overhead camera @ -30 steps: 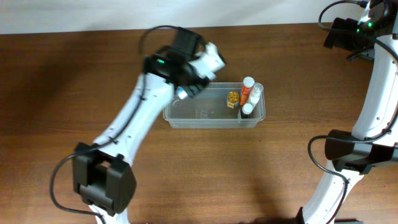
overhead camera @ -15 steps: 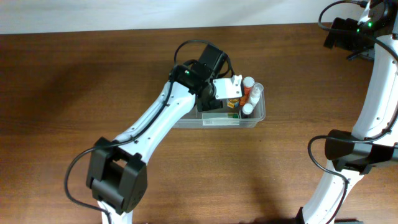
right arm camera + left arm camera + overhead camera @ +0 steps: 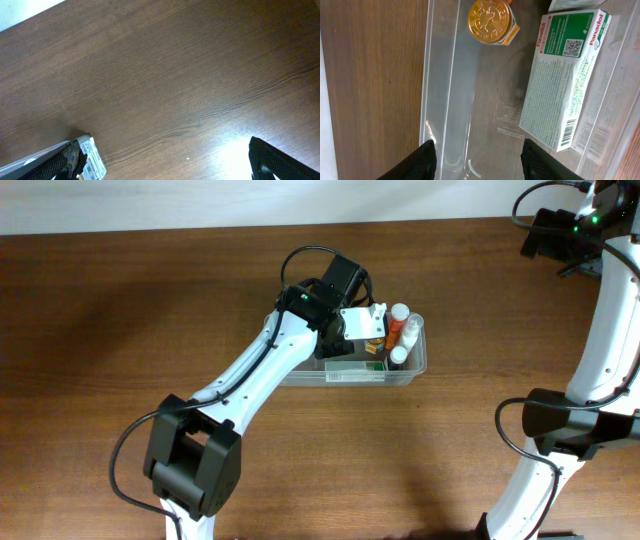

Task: Pack container
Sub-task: 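Carry the Panadol box over the container and lower it in, then open the left gripper and lift it away from the container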

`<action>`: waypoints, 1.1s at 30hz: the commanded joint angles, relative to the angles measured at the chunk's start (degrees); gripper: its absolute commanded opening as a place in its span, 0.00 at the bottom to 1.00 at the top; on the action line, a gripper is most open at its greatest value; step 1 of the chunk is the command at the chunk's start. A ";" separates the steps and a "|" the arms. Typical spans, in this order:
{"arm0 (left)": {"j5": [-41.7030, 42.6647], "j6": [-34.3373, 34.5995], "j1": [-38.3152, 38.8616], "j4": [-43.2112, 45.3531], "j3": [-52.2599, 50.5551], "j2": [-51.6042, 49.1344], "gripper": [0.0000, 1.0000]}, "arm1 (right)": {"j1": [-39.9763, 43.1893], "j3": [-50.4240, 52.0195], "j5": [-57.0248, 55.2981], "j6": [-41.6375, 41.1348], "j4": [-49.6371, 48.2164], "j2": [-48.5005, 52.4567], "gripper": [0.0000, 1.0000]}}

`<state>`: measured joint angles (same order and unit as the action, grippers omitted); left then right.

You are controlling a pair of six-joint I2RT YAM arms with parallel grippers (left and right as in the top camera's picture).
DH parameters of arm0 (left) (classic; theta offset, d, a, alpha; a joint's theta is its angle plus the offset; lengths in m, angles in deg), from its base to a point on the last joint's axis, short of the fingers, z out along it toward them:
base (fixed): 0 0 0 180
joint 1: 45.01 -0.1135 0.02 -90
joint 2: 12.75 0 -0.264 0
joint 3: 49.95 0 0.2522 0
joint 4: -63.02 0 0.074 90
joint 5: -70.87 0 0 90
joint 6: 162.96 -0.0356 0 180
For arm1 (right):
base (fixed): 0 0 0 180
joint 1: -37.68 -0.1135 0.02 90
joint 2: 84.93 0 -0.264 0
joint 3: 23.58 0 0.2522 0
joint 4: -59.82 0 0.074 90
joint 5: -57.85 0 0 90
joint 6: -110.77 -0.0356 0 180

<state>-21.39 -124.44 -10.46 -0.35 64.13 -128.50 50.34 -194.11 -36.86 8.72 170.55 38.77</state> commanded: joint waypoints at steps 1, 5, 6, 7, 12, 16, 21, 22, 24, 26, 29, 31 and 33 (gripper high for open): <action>-0.55 -0.87 -0.07 0.74 -0.26 -0.24 0.55 | 0.17 -0.83 -0.50 -0.44 0.33 -0.59 0.98; -0.55 1.03 -0.07 2.60 -0.26 -0.24 0.57 | 0.17 -0.83 -0.50 -0.44 0.33 -0.59 0.98; -0.55 1.33 -0.09 3.08 -0.26 -0.24 0.58 | 0.17 -0.83 -0.50 -0.44 0.33 -0.59 0.98; -0.59 1.33 -0.09 3.30 -0.24 -0.24 0.58 | 0.17 -0.83 -0.50 -0.44 0.33 -0.59 0.98; -1.09 5.75 -0.20 4.81 0.31 -0.24 0.60 | 0.17 -0.83 -0.50 -0.44 0.33 -0.59 0.98; -4.98 13.07 -0.61 5.42 2.45 0.04 0.63 | 0.17 -0.83 -0.50 -0.44 0.33 -0.59 0.98; -9.35 23.23 -2.49 4.15 6.84 2.80 0.93 | 0.17 -0.83 -0.50 -0.44 0.33 -0.59 0.98; -9.35 25.49 -3.19 3.54 7.78 3.96 0.99 | 0.17 -0.83 -0.50 -0.44 0.35 -0.59 0.98; -9.33 29.83 -4.81 2.27 8.90 6.60 0.99 | 0.17 -0.83 -0.50 -0.44 0.33 -0.59 0.98; -9.35 33.81 -6.73 0.87 9.05 10.10 0.99 | 0.17 -0.83 -0.50 -0.44 0.35 -0.59 0.98; -9.33 37.31 -9.51 -2.19 9.05 14.88 0.99 | 0.17 -0.83 -0.50 -0.44 0.35 -0.59 0.98; -9.38 37.31 -11.15 -4.87 9.05 17.86 0.99 | 0.17 -0.83 -0.50 -0.44 0.33 -0.59 0.98; -9.38 37.31 -12.50 -7.85 9.05 20.31 0.99 | 0.17 -0.83 -0.50 -0.44 0.33 -0.59 0.98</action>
<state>-30.26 -90.83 -21.61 -5.84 71.80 -113.26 50.34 -194.11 -36.86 8.70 170.57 38.77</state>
